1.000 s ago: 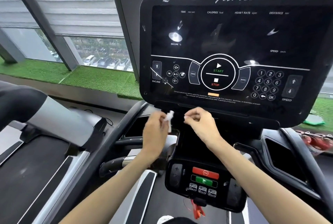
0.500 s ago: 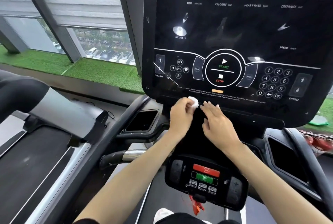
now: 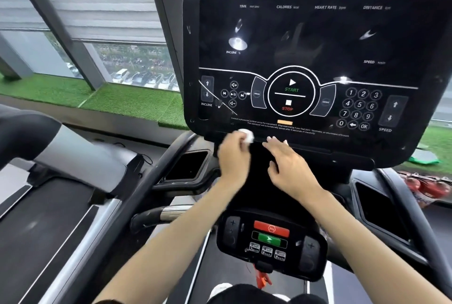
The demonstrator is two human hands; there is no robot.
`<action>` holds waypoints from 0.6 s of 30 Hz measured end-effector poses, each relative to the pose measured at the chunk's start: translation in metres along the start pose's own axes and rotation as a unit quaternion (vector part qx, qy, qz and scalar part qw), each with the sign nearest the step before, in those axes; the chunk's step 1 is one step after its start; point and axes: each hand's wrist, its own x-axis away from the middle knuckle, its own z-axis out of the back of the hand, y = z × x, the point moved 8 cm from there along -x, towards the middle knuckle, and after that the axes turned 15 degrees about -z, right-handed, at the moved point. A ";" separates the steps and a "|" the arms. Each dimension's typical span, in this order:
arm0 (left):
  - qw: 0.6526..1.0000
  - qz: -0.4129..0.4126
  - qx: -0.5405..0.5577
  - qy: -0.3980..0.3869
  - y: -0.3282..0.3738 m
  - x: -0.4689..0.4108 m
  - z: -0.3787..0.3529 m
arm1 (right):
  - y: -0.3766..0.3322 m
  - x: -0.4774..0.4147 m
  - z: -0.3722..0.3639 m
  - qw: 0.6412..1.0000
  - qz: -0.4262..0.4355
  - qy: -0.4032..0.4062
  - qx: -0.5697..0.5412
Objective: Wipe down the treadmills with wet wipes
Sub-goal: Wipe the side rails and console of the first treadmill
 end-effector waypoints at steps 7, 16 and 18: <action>0.997 0.014 0.052 -0.056 0.005 0.004 0.010 | 0.051 0.028 0.040 0.993 -0.045 0.107 -0.019; 0.996 -0.037 0.019 -0.075 0.051 0.007 -0.037 | 0.065 0.032 0.037 0.991 -0.061 0.116 0.019; 0.992 -0.062 0.027 -0.104 0.070 0.014 -0.051 | 0.067 0.030 0.040 0.991 -0.050 0.123 0.013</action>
